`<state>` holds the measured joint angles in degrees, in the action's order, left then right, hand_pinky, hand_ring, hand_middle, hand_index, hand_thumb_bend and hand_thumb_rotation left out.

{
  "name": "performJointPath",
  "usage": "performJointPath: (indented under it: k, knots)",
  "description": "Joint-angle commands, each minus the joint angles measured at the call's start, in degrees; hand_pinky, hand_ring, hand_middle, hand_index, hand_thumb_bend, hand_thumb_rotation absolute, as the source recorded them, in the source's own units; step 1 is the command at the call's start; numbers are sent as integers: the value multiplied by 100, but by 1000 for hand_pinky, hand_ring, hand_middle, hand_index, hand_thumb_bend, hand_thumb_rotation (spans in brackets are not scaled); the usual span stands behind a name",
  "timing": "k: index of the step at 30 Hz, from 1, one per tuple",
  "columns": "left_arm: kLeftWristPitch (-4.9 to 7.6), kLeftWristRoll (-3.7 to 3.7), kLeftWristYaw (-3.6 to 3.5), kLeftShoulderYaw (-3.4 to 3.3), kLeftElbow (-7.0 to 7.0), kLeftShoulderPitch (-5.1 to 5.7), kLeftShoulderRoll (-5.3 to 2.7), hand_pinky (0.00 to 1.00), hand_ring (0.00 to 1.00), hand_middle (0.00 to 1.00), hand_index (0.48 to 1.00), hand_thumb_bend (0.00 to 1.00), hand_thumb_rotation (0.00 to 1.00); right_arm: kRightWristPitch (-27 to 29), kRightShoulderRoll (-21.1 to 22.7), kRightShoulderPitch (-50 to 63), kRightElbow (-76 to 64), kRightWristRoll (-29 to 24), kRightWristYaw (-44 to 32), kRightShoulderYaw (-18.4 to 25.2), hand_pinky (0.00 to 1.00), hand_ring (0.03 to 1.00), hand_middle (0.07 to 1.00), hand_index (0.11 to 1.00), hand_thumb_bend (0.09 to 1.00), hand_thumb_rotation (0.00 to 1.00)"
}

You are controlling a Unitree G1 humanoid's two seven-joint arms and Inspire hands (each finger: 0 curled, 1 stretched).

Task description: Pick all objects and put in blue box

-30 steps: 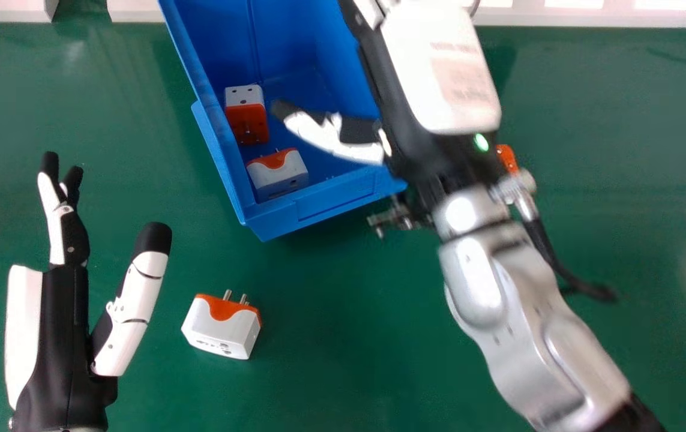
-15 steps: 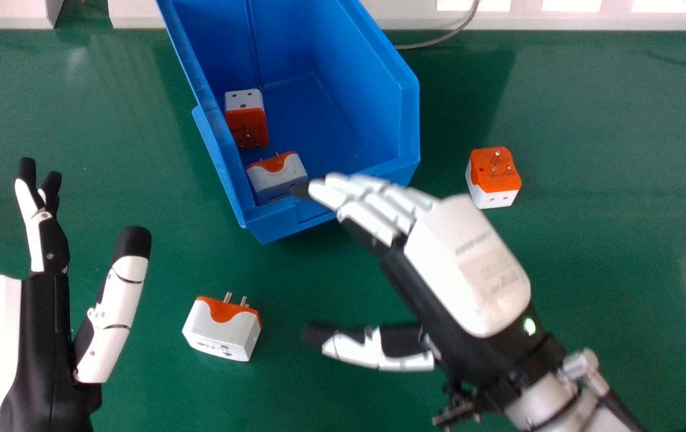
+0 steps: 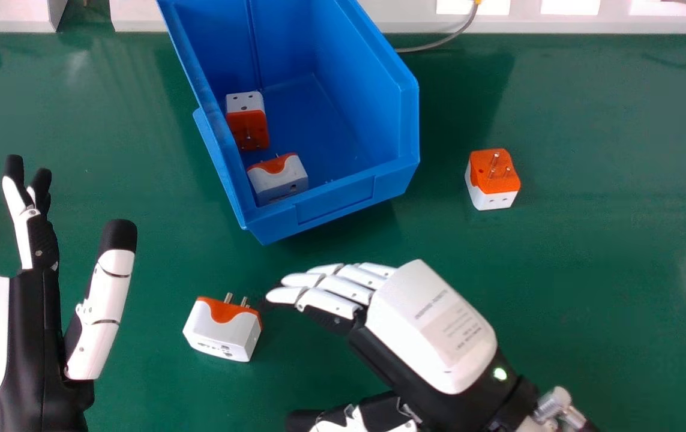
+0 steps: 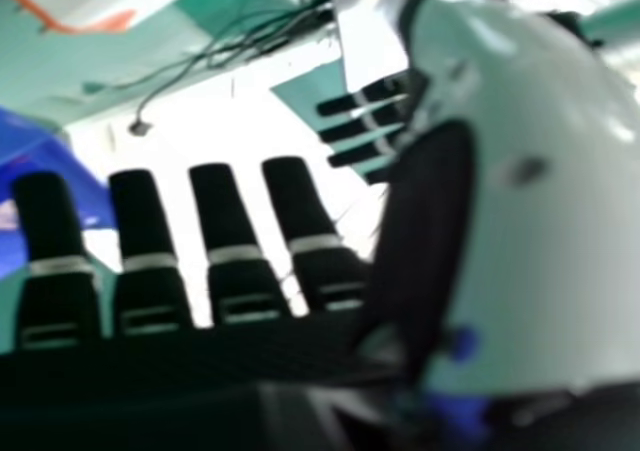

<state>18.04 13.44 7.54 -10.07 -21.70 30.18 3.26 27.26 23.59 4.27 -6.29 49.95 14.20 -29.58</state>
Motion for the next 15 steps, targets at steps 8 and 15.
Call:
performJointPath:
  k: [8, 15]
  knots:
    - [73, 47, 33, -54, -108, -34, 17, 1000, 1000, 1000, 1000, 635, 907, 173, -474, -785, 384, 170, -178, -271, 571, 723, 770, 754, 423, 340]
    - [104, 14, 57, -52, -43, -33, -17, 1000, 1000, 1000, 1000, 678, 905, 322, -662, -1592, 859, 446, -212, -516, 587, 760, 798, 781, 409, 313]
